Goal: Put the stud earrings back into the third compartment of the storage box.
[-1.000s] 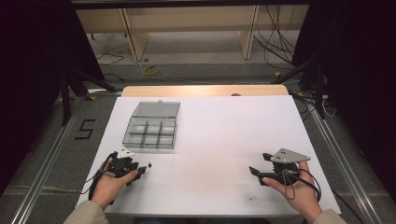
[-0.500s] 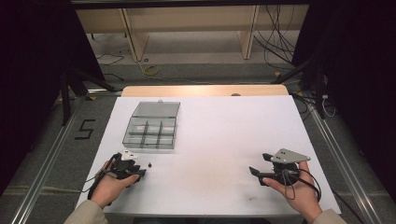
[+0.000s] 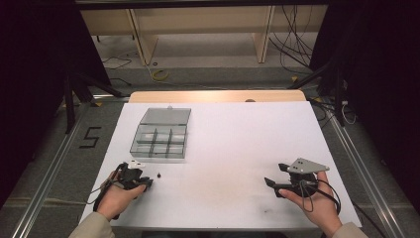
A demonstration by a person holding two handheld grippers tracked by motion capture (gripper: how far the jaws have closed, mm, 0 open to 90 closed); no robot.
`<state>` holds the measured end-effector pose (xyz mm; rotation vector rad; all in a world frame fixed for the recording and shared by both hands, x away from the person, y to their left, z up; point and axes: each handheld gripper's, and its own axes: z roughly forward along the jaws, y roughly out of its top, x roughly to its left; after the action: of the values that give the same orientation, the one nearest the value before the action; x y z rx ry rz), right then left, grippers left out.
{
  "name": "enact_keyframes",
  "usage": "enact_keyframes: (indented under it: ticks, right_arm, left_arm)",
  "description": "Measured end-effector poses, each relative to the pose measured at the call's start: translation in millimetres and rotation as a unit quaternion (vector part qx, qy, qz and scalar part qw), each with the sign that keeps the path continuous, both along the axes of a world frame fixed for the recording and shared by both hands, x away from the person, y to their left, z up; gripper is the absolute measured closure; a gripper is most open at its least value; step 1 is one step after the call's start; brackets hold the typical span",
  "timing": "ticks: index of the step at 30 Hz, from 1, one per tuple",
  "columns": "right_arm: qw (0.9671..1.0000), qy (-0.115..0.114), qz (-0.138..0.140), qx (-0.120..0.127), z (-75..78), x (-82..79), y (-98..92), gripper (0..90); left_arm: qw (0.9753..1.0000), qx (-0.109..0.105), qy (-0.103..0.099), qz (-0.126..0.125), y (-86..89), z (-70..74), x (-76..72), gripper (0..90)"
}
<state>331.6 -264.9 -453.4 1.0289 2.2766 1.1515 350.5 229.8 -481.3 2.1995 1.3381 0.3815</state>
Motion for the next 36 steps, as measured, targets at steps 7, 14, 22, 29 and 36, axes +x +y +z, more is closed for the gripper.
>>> enact_keyframes:
  ticks: [7,14,22,29,36]
  right_arm:
    - [1.0,0.0,0.001,0.001,-0.2,0.6,-0.1,28.1]
    - [1.0,0.0,0.001,0.001,0.1,0.3,-0.7,28.3]
    - [1.0,0.0,0.001,0.0,0.3,0.0,-0.3,28.2]
    - [1.0,0.0,0.002,0.0,-0.3,0.5,-0.3,28.2]
    - [1.0,0.001,0.002,-0.001,-0.9,0.9,-0.1,28.2]
  left_arm:
    - [0.9999,-0.014,-0.002,0.001,1.7,0.3,0.8,78.8]
    - [0.9998,-0.018,-0.013,-0.002,1.0,4.6,0.5,78.8]
    - [0.9993,-0.026,-0.027,0.004,2.1,9.4,1.4,78.8]
    - [0.9983,-0.037,-0.043,0.01,-0.2,15.4,5.4,78.8]
    - [0.9975,-0.042,-0.056,0.013,-3.8,20.6,10.6,78.8]
